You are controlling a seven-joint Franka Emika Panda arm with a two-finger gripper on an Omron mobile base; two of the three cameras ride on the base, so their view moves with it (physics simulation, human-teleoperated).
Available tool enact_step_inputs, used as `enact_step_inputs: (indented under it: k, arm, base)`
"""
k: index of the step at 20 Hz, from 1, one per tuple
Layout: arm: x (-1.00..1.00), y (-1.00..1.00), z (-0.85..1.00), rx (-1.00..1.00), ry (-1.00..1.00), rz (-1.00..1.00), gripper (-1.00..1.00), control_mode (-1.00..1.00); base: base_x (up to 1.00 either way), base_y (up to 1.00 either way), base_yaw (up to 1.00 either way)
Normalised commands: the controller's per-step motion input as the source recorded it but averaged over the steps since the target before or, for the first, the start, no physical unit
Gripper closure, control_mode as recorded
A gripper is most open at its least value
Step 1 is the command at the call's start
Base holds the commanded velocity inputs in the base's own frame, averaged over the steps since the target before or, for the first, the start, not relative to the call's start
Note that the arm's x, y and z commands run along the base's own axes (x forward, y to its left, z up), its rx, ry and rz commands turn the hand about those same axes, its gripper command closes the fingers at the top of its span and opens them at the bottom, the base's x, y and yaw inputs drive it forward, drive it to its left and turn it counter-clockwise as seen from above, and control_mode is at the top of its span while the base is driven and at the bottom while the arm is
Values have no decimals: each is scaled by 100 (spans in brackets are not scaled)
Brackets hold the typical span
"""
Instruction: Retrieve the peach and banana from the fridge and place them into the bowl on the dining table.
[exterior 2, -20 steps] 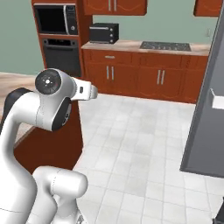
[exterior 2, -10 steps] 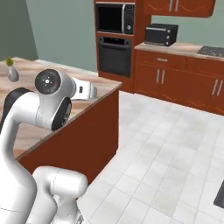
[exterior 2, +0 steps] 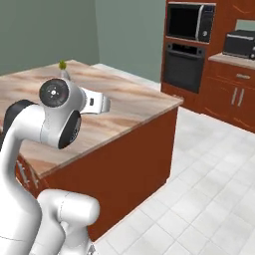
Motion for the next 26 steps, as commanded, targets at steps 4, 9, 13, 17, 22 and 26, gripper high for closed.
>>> enact_step_inputs:
  k: [4,9,13,17,22,26]
  arm:
    - [0,0,0,0,0,0,100,100]
    - [0,0,0,0,0,0,100,100]
    - [0,0,0,0,0,0,100,100]
    - [0,0,0,0,0,0,100,100]
    - [0,0,0,0,0,0,100,100]
    - [0,0,0,0,0,0,100,100]
  base:
    - [0,0,45]
    - [0,1,43]
    - [0,6,43]
    - [2,15,41]
    - [0,33,38]
    - [9,48,35]
